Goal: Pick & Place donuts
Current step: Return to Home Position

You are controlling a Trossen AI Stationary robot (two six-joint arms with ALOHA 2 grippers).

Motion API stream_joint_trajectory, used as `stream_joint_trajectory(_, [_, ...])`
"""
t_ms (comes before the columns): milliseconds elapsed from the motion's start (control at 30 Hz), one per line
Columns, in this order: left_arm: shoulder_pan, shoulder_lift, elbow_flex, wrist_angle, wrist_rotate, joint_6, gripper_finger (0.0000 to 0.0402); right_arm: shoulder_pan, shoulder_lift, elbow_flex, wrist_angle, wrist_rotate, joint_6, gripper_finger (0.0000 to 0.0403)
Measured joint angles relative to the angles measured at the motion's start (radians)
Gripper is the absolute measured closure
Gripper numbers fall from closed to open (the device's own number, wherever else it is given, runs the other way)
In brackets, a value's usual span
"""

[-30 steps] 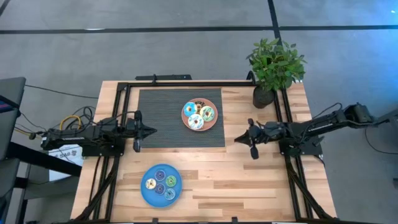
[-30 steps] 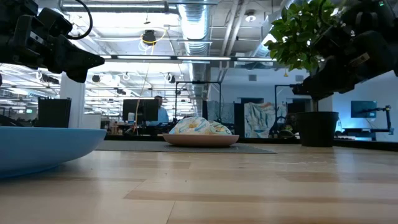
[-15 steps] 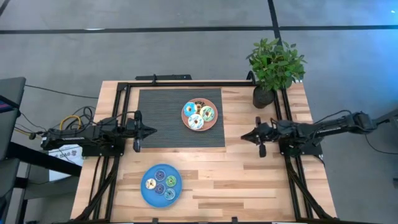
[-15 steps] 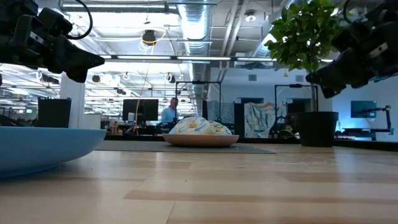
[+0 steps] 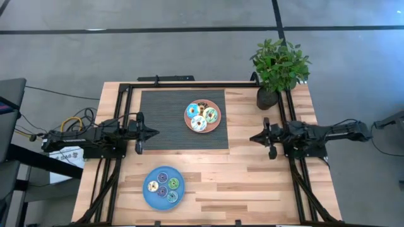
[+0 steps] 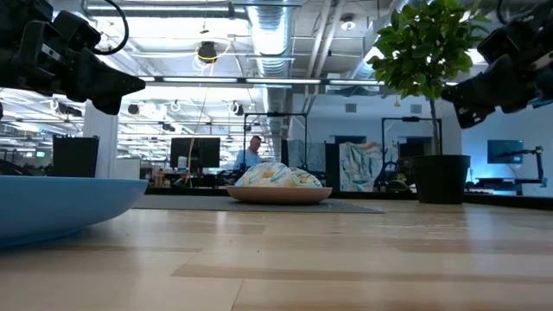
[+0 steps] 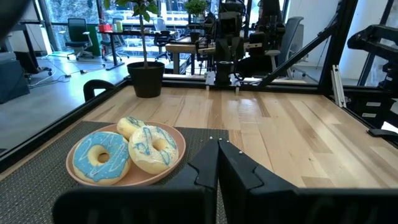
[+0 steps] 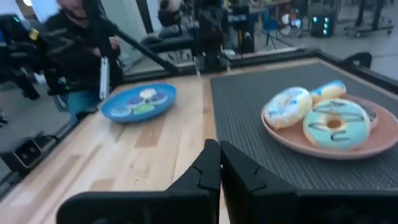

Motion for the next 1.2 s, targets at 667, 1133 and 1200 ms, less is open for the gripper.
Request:
stream_joint_trajectory(667, [0.0,0.0,0.0,0.0,0.0,0.0,0.0401,0.0,-0.128,0.113,-0.389,0.007,0.026,0.0403])
stream_joint_trajectory(1133, [0.0,0.0,0.0,0.0,0.0,0.0,0.0401,0.001,-0.128,0.113,-0.384,0.003,0.026,0.0403])
stream_joint_trajectory(1200, [0.0,0.0,0.0,0.0,0.0,0.0,0.0401,0.001,-0.128,0.114,-0.384,0.003,0.025,0.0403])
